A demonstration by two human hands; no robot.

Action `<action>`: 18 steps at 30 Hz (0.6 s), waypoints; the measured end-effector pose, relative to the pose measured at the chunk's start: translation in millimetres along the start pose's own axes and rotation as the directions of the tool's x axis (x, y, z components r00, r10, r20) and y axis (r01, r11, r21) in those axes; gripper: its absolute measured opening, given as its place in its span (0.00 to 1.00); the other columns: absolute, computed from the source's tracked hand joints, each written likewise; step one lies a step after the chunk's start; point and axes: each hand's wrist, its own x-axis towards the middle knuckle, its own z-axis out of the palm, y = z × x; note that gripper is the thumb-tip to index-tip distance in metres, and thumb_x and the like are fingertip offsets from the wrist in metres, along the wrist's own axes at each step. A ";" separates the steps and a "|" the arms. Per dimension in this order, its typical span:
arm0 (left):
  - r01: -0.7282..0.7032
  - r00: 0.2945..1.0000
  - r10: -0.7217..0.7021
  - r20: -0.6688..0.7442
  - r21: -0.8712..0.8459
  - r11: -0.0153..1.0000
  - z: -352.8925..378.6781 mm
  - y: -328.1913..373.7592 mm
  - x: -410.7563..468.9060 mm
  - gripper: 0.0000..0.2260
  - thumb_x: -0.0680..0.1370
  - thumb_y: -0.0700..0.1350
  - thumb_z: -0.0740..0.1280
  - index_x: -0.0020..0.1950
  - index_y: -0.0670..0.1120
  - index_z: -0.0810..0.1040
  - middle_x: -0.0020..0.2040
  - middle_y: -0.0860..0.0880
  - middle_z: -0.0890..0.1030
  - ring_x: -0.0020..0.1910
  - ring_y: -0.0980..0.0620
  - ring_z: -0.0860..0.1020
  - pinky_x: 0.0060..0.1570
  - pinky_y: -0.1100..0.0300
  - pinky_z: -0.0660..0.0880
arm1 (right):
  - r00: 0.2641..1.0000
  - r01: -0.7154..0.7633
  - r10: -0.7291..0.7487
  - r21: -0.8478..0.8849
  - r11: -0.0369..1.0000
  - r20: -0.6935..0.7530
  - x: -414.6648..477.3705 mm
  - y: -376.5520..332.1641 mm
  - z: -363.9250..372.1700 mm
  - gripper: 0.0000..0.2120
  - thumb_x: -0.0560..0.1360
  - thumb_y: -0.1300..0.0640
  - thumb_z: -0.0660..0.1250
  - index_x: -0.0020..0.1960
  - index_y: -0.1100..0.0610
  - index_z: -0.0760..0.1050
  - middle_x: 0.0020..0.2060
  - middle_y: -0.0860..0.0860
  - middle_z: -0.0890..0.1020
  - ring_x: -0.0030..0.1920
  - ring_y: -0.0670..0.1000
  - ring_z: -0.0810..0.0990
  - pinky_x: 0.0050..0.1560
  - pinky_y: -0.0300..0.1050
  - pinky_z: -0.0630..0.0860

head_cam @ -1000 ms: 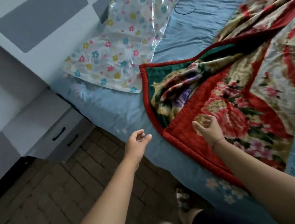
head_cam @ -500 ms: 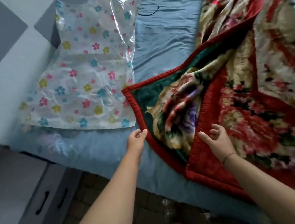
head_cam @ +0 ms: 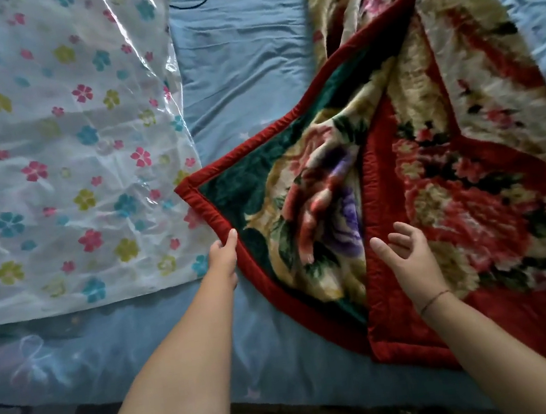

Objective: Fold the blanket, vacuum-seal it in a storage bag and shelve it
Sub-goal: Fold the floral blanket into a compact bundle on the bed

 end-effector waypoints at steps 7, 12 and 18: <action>-0.173 0.974 0.195 0.111 -0.180 0.968 33.2 33.5 -17.5 0.09 0.79 0.41 0.67 0.56 0.37 0.78 0.46 0.44 0.82 0.32 0.57 0.80 0.43 0.61 0.80 | 0.999 -0.053 0.053 0.091 0.994 0.007 -6.5 -1.3 8.0 0.28 0.74 0.51 0.71 0.70 0.54 0.66 0.66 0.55 0.73 0.62 0.49 0.73 0.57 0.41 0.69; -0.259 0.865 0.307 0.396 -0.173 0.950 82.6 51.1 -107.4 0.04 0.78 0.40 0.68 0.49 0.41 0.81 0.40 0.46 0.84 0.36 0.52 0.81 0.43 0.59 0.78 | 0.995 0.025 -0.046 0.219 0.975 0.090 -5.1 -60.5 23.6 0.27 0.75 0.54 0.70 0.71 0.57 0.66 0.67 0.55 0.73 0.64 0.48 0.74 0.58 0.36 0.71; -0.348 0.699 0.302 0.648 -0.060 0.936 113.4 44.4 -196.9 0.05 0.78 0.39 0.68 0.48 0.39 0.82 0.32 0.51 0.82 0.33 0.54 0.79 0.39 0.61 0.76 | 0.971 0.236 -0.237 0.041 0.971 0.015 13.5 -124.8 9.5 0.19 0.71 0.58 0.76 0.59 0.52 0.73 0.50 0.47 0.78 0.52 0.48 0.78 0.56 0.39 0.73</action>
